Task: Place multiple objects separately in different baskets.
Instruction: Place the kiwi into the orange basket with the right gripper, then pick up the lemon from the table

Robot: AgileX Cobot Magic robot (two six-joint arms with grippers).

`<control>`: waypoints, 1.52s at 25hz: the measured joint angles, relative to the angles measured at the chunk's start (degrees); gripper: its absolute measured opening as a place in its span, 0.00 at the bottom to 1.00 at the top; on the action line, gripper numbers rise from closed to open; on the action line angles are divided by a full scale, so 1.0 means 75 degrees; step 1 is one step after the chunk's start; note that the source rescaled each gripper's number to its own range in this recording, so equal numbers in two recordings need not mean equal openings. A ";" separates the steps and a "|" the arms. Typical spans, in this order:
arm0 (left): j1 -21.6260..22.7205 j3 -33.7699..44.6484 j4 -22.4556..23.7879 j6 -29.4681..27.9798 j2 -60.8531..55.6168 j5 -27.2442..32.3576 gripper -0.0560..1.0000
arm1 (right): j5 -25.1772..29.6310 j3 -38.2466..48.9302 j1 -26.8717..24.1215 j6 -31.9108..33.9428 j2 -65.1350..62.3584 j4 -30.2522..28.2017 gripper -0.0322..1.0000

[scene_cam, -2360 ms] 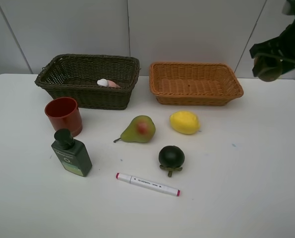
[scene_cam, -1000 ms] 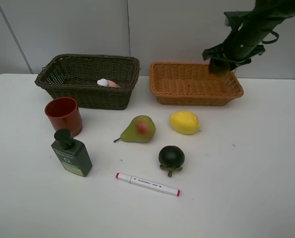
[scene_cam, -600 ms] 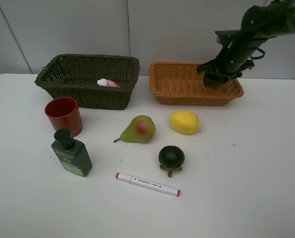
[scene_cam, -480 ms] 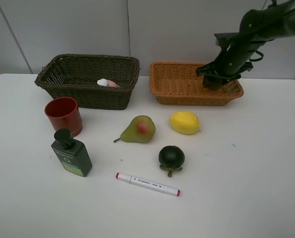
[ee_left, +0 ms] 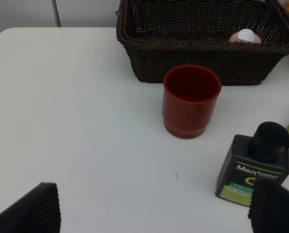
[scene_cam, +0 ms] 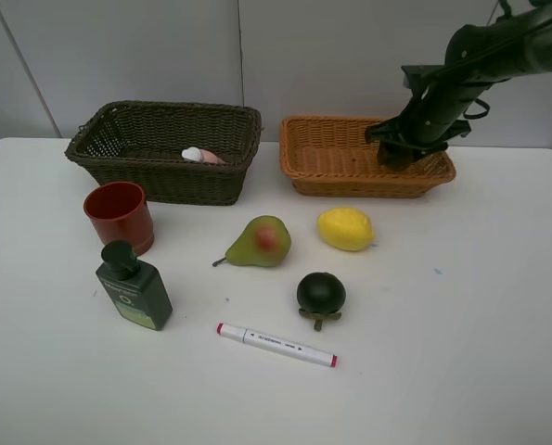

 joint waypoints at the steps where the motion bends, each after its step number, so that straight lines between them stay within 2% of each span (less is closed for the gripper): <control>1: 0.0000 0.0000 0.0000 0.0000 0.0000 0.0000 1.00 | 0.0000 0.0000 0.0000 0.0021 0.0000 0.0000 0.53; 5: 0.0000 0.0000 0.0000 0.0000 0.0000 0.0000 1.00 | 0.0015 0.0000 0.0000 0.0070 0.0000 0.0000 0.55; 6: 0.0000 0.0000 0.0000 0.0000 0.0000 0.0000 1.00 | 0.0031 0.0000 0.0000 0.0070 0.0000 -0.0007 0.61; 8: 0.0000 0.0000 0.0000 0.0000 0.0000 0.0000 1.00 | 0.0031 0.0000 0.0000 0.0070 0.0000 -0.0015 0.84; 10: 0.0000 0.0000 0.0000 0.0000 0.0000 0.0000 1.00 | 0.0031 0.0000 0.0000 0.0070 0.0000 -0.0015 0.94; 12: 0.0000 0.0000 0.0000 0.0000 0.0000 0.0000 1.00 | 0.0031 0.0000 0.0000 0.0070 0.0000 -0.0015 0.98; 27: 0.0000 0.0000 0.0000 0.0000 0.0000 0.0000 1.00 | 0.0151 -0.0006 0.0000 0.0070 -0.0268 -0.0007 1.00; 38: 0.0000 0.0000 0.0000 0.0000 0.0000 0.0000 1.00 | 0.1369 -0.0006 0.0342 0.0070 -0.1108 0.0054 1.00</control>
